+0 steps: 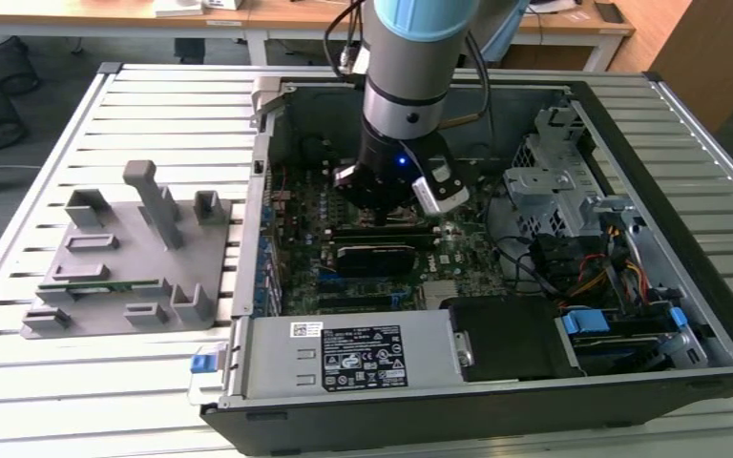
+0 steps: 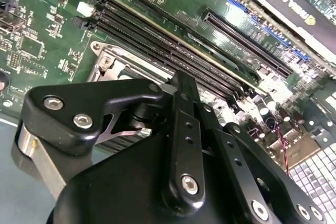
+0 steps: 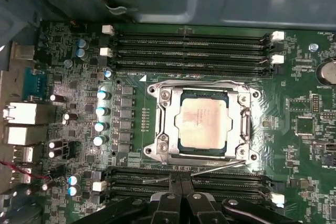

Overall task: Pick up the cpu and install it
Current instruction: 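Install the second cpu locking lever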

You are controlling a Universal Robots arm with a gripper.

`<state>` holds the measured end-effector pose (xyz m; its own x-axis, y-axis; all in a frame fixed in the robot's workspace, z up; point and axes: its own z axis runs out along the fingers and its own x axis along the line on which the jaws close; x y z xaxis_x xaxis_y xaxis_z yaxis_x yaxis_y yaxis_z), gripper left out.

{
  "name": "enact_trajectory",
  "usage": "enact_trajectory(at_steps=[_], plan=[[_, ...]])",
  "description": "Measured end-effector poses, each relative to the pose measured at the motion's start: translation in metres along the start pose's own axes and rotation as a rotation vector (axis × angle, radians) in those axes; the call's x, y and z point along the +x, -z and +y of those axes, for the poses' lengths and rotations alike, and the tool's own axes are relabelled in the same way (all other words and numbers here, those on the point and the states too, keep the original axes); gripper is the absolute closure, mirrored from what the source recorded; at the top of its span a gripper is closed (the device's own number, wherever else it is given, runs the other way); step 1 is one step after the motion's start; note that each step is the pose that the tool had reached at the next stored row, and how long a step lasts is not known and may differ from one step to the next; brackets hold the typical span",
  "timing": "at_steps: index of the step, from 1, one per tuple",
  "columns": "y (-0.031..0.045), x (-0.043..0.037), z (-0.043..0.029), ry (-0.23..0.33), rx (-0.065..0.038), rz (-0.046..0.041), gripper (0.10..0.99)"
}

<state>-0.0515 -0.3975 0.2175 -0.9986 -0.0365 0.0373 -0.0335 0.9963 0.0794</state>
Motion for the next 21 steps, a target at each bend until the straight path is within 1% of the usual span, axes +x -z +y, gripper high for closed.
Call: enact_trajectory(at_steps=[4, 6, 7, 8, 11, 12, 17, 21], plan=[[-0.0044, 0.0003, -0.0003, 0.000, -0.001, 0.0000, 0.980], [-0.0058, 0.0004, -0.0005, 0.000, -0.005, -0.0001, 0.980], [-0.0063, 0.0004, -0.0006, 0.000, -0.010, -0.0002, 0.980], [-0.0066, 0.0004, -0.0008, 0.001, -0.020, -0.0007, 0.980], [-0.0069, 0.0009, -0.0023, 0.002, -0.057, -0.0019, 0.980], [-0.0070, 0.0011, -0.0031, 0.003, -0.063, -0.0021, 0.980], [-0.0080, 0.0019, -0.0086, 0.003, -0.067, -0.0023, 0.980], [-0.0088, 0.0043, -0.0109, 0.003, -0.073, -0.0024, 0.980]])
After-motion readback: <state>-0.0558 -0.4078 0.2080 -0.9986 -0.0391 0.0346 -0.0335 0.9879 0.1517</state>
